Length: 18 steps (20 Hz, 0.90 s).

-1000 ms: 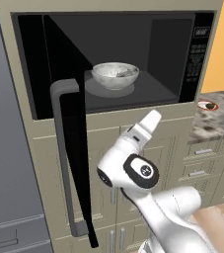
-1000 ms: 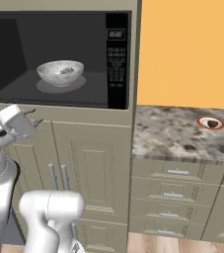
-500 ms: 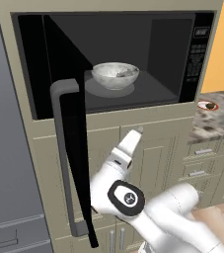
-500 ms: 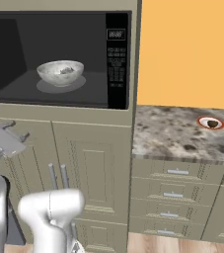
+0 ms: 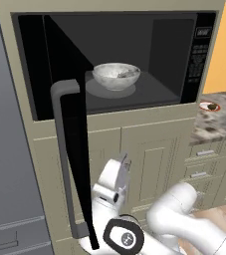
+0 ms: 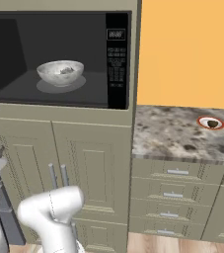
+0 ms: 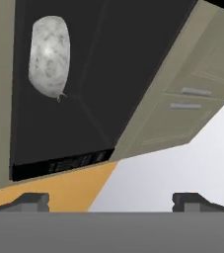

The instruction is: Remove the kiwi from the bowl and place it on the small plate. Then place the bowl with only the fish in the microwave, close the door, and press the start button to microwave the fish.

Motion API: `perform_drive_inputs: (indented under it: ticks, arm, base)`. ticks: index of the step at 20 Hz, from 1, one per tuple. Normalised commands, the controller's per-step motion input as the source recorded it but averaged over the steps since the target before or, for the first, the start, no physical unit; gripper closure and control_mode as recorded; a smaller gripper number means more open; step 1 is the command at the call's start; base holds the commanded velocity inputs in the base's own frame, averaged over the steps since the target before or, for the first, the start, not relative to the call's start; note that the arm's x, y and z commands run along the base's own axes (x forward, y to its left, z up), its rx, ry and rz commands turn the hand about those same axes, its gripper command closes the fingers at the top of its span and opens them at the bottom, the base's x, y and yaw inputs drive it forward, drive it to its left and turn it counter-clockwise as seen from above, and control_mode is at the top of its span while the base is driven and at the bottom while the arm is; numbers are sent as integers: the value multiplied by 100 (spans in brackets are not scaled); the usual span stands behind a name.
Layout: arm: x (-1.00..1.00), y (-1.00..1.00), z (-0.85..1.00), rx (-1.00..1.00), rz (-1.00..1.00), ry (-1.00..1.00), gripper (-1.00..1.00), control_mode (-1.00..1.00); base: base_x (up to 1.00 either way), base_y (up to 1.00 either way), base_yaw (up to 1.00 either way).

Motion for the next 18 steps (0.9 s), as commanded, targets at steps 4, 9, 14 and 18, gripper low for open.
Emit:
perform_drive_inputs:
  ticks: [4,9,14,18]
  arm:
    - [-2,66,-33,-29,0,10,-100,-100]
    - [-4,39,-26,-14,0,3,-100,-100]
    - [-19,61,1,-3,0,8,-100,-100]
    - [-42,40,20,0,-2,3,-100,-100]
  base:
    - [0,0,0]
    - [0,0,0]
    - [0,0,0]
    - [0,0,0]
